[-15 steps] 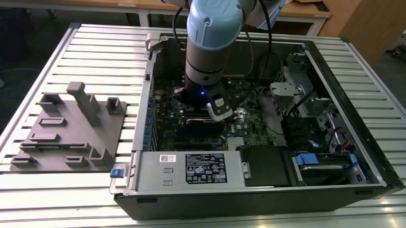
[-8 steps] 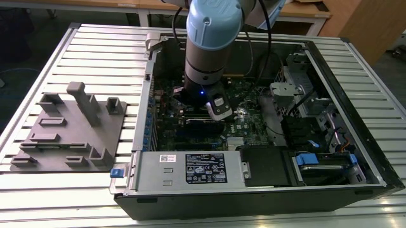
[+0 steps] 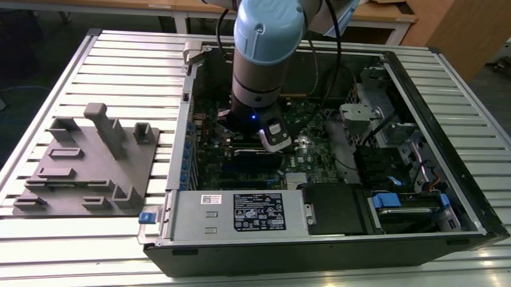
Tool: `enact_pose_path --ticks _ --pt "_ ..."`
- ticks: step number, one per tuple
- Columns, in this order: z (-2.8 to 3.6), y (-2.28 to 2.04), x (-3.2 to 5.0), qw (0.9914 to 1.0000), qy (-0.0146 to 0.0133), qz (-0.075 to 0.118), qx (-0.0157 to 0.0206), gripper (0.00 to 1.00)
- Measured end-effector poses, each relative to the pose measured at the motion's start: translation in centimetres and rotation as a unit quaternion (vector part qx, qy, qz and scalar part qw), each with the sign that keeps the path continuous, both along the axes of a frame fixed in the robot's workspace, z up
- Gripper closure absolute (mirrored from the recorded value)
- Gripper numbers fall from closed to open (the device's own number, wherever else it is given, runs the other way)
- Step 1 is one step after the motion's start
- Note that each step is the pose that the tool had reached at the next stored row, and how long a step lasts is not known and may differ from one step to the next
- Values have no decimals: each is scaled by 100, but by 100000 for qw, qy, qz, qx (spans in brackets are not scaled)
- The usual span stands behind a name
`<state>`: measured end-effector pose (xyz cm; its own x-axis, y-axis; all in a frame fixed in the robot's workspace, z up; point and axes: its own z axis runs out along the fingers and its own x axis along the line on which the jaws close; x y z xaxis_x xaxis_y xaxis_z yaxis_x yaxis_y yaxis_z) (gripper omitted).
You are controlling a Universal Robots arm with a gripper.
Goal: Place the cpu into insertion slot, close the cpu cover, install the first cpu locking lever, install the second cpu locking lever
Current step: 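Install the second cpu locking lever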
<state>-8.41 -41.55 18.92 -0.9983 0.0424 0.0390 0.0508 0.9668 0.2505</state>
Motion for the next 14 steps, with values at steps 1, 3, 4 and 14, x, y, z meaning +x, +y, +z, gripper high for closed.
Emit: enact_pose_path --ticks 1,3,4,14 --pt "-13 16 7 99999 -127 -7 388 89" --pt "-9 16 10 99999 -148 3 497 89" --pt "-7 16 10 99999 -138 1 519 89" --pt "17 17 10 100000 -128 7 -176 89"
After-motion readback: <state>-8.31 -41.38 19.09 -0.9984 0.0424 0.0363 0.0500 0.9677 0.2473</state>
